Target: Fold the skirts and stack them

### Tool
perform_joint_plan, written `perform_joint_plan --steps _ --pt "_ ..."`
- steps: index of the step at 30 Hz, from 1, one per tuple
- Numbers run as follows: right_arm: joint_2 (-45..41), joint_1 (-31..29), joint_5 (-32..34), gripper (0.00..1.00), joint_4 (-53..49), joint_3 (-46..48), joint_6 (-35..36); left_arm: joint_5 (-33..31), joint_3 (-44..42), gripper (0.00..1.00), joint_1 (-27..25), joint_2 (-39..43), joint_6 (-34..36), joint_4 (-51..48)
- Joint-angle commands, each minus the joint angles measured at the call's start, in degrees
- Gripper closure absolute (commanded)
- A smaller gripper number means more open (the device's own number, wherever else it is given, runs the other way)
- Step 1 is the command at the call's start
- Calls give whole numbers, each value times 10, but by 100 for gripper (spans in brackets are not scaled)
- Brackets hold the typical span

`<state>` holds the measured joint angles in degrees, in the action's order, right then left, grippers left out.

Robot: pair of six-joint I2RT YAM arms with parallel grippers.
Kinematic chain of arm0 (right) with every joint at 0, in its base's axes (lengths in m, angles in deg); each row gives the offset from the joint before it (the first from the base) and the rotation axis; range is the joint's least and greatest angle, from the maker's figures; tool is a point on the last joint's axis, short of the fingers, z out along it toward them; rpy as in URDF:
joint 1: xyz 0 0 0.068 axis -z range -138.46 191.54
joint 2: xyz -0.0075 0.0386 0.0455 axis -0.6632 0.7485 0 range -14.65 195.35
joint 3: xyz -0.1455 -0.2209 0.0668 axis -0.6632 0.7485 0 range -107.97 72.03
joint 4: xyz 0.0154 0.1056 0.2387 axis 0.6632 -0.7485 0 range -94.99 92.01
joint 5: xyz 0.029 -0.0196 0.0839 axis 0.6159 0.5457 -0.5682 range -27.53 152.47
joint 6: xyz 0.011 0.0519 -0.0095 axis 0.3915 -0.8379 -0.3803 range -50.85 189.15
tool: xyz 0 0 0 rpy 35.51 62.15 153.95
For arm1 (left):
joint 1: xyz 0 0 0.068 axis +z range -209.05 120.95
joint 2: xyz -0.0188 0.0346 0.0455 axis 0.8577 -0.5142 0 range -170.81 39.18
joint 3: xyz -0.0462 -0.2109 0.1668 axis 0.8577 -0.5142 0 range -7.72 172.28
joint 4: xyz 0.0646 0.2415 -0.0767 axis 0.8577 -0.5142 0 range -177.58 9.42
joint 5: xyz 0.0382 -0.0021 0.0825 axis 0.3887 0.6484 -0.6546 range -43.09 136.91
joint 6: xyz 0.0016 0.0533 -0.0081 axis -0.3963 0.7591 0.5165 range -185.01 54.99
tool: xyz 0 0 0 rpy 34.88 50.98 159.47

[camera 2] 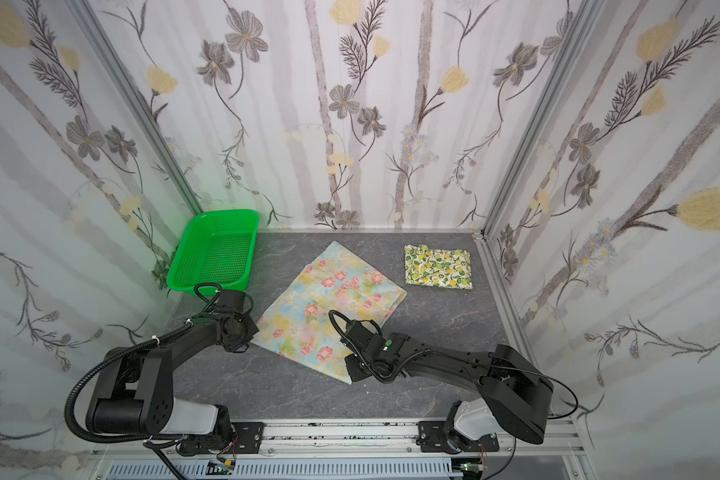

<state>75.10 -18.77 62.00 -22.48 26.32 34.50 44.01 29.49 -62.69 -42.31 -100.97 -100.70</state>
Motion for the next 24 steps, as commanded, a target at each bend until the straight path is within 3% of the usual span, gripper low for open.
perform_joint_plan --steps 1,9,24 --pt "2 -16 39 66 -12 -11 18 -5 7 100 0 6 3 -6" --pt "47 -68 86 56 -27 -44 49 -10 9 100 0 16 5 -6" --pt "135 -137 152 58 -32 -83 80 -8 11 100 0 18 8 -6"
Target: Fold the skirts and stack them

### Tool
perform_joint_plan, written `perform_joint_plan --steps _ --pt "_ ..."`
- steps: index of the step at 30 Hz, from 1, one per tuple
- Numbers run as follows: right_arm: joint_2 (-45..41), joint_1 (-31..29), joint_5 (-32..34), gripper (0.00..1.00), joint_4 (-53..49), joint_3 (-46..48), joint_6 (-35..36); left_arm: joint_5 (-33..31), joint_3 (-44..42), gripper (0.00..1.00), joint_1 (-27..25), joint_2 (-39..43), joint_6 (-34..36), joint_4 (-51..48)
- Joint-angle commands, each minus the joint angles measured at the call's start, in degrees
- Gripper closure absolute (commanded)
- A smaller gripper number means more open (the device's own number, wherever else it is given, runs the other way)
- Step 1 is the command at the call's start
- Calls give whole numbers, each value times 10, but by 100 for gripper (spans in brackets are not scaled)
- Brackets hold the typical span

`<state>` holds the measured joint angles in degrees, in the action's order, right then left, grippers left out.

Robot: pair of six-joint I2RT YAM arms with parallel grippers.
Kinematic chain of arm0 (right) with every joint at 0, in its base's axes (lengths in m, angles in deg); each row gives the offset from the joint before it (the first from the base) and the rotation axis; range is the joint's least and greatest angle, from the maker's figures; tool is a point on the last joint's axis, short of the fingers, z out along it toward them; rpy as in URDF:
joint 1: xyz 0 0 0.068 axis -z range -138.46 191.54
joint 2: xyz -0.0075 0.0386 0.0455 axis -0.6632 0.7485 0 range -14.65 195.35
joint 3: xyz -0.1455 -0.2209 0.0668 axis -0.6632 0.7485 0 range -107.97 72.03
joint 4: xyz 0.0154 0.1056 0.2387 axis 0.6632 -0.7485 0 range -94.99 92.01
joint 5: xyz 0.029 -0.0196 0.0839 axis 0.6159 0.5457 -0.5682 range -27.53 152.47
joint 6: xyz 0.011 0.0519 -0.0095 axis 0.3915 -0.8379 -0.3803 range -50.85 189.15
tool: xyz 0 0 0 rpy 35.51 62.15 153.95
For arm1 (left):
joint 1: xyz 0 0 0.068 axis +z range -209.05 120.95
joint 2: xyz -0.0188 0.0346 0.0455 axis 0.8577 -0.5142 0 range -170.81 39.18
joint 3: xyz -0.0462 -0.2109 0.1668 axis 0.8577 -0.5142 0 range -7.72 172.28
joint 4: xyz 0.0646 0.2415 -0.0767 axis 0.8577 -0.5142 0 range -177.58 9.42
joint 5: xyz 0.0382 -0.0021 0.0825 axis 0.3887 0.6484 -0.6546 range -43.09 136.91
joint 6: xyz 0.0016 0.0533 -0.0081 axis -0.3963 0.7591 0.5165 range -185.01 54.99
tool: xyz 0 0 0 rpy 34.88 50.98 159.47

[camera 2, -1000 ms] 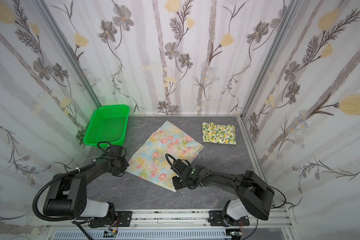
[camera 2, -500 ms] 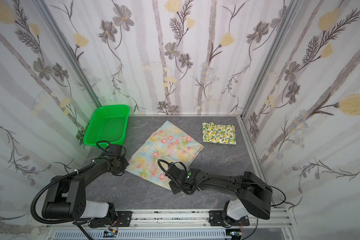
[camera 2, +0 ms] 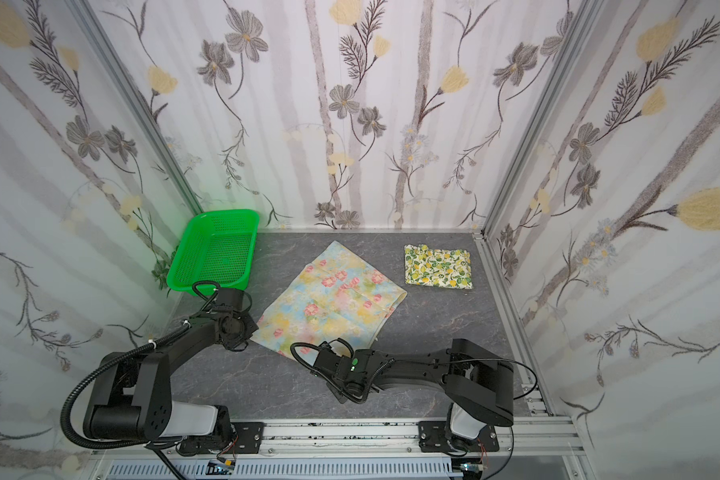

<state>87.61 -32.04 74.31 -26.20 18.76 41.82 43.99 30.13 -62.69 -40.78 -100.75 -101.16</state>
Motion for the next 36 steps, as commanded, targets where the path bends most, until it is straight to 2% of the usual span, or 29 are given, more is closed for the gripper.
perform_joint_plan --steps 1,6,14,16,19,20,29,36 --pt "13 -5 32 59 5 -8 7 -8 5 100 0 2 6 -2" --pt "36 -5 64 65 1 -9 6 -9 3 100 0 3 7 -2" --pt "57 -6 76 68 12 -1 23 -9 6 100 0 3 7 -2" --pt "60 -6 78 77 15 1 25 -10 5 100 0 2 7 -2" --pt "64 -6 70 97 21 3 27 -9 7 100 0 2 7 -2" --pt "63 -6 65 100 21 3 29 -8 9 100 0 3 7 -2" --pt "0 -6 12 100 22 -21 41 -4 33 100 6 31 5 -4" --pt "-55 -6 -48 100 27 -47 50 8 56 100 42 88 10 -21"
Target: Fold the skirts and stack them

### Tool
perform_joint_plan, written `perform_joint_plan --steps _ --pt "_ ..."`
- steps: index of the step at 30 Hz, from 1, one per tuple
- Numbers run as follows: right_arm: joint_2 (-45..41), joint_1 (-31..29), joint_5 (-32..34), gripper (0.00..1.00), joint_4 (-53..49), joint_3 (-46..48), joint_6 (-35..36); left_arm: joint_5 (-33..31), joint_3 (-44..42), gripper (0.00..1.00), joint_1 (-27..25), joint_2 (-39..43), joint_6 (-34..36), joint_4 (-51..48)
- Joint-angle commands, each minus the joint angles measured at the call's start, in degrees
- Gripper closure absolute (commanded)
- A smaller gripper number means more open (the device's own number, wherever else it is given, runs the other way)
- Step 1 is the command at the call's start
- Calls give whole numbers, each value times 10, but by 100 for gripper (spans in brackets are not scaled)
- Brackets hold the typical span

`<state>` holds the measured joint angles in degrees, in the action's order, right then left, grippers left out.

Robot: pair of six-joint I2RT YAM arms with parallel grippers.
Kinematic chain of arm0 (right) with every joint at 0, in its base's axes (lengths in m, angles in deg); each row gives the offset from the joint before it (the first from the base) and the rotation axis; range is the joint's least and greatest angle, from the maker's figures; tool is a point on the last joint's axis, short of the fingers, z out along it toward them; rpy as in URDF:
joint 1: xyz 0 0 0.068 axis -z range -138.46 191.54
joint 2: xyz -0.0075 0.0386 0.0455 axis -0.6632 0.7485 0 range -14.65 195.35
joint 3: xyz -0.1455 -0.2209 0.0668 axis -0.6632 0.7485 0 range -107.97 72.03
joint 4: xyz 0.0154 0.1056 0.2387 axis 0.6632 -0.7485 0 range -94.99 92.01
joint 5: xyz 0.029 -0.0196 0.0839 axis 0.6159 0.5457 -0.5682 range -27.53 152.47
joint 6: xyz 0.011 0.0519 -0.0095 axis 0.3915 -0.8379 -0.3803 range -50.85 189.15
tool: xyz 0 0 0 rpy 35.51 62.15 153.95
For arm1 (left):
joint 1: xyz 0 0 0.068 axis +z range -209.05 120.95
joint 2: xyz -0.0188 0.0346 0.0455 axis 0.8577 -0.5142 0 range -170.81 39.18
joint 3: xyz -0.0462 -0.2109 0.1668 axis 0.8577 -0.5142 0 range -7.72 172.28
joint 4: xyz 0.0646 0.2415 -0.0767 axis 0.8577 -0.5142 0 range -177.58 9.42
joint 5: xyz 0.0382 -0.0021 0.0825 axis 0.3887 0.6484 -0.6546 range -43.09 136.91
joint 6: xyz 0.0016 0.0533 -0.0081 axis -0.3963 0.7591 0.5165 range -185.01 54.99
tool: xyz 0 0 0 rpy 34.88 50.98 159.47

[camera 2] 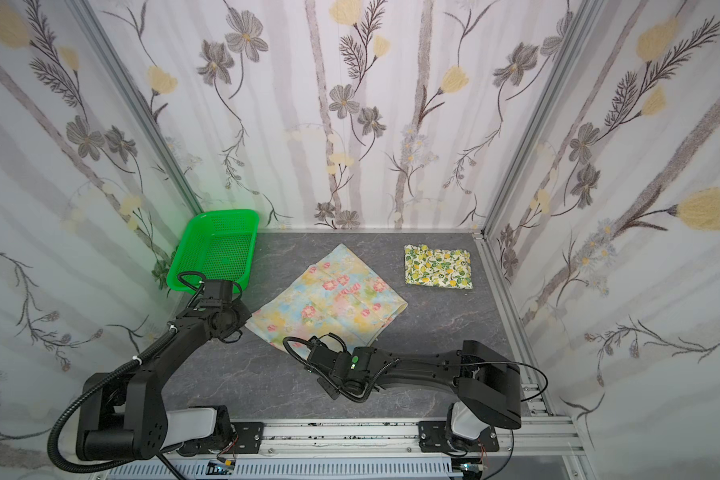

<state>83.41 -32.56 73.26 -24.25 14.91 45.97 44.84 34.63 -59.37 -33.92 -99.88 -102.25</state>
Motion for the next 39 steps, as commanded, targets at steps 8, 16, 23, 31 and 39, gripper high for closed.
perform_joint_plan --steps 8,16,23,31,39 --pt "-32 -1 -114 100 48 -26 4 -5 67 100 42 92 18 -60" --pt "-31 -7 -204 100 99 -53 -14 -22 111 100 67 131 44 -108" --pt "-39 -8 -312 100 169 -48 -42 -30 155 100 74 146 45 -131" --pt "-63 6 -360 100 230 -6 -69 -21 206 100 33 93 23 -127" --pt "-118 68 -378 100 287 73 -118 -80 242 100 -69 13 0 -93"
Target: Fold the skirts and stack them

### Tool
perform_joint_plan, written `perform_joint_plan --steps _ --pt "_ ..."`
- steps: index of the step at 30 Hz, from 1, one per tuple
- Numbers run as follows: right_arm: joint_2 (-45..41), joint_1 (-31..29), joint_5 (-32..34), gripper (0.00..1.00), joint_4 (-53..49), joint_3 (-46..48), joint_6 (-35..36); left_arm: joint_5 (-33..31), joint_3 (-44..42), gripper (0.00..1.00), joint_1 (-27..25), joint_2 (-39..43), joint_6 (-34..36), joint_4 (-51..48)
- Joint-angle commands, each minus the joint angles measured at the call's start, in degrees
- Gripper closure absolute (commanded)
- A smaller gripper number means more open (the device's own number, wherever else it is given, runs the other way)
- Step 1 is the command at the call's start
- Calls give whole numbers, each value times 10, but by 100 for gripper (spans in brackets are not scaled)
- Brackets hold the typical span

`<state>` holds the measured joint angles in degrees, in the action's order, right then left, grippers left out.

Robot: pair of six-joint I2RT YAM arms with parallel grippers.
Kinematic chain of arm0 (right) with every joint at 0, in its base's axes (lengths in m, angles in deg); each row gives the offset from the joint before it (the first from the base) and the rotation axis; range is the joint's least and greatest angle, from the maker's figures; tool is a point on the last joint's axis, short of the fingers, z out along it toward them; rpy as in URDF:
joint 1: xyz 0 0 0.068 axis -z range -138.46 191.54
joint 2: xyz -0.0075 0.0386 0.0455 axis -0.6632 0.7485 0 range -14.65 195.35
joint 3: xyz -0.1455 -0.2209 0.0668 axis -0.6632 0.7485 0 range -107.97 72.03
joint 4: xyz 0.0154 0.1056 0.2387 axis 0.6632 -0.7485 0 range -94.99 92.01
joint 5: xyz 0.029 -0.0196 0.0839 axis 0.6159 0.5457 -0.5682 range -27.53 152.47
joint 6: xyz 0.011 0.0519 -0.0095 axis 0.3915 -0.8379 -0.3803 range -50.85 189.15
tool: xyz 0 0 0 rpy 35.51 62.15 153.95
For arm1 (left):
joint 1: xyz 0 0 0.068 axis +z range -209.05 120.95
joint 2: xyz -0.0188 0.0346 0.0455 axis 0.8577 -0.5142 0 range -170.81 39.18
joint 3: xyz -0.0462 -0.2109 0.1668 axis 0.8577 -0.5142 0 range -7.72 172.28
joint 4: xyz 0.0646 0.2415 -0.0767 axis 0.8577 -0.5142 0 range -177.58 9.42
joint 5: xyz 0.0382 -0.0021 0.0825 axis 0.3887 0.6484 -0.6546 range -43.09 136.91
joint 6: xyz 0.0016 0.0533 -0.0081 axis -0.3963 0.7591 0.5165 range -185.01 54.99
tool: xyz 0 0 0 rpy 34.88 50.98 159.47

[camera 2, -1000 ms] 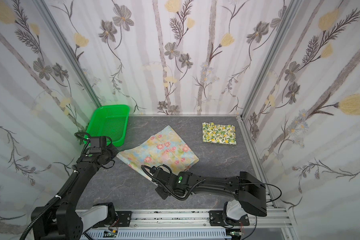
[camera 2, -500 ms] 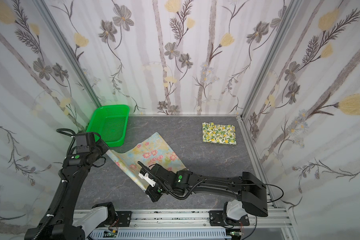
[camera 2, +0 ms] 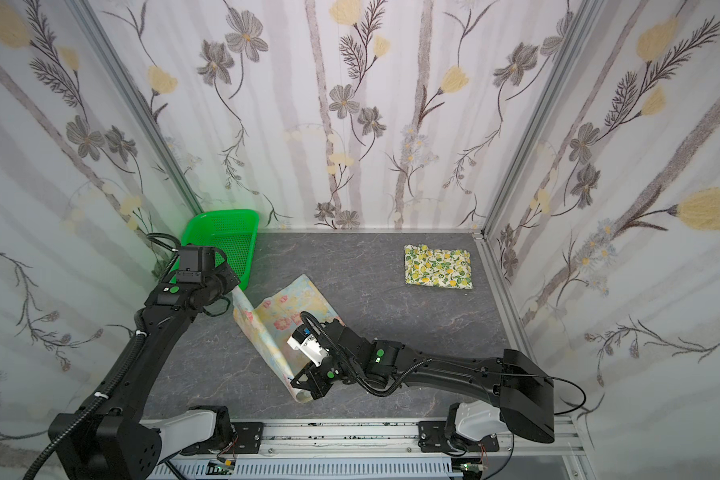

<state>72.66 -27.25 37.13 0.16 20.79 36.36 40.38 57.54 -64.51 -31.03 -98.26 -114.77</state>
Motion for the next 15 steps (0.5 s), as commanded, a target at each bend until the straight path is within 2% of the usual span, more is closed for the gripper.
perform_joint_plan --steps 1,7,15 --pt "-12 24 -18 100 41 20 -25 -41 17 100 -25 -26 -19 37" --pt "-9 65 -30 100 39 44 -29 -52 42 100 -61 -86 -30 72" --pt "-14 88 -16 100 38 62 -39 -71 84 100 -112 -153 -38 94"
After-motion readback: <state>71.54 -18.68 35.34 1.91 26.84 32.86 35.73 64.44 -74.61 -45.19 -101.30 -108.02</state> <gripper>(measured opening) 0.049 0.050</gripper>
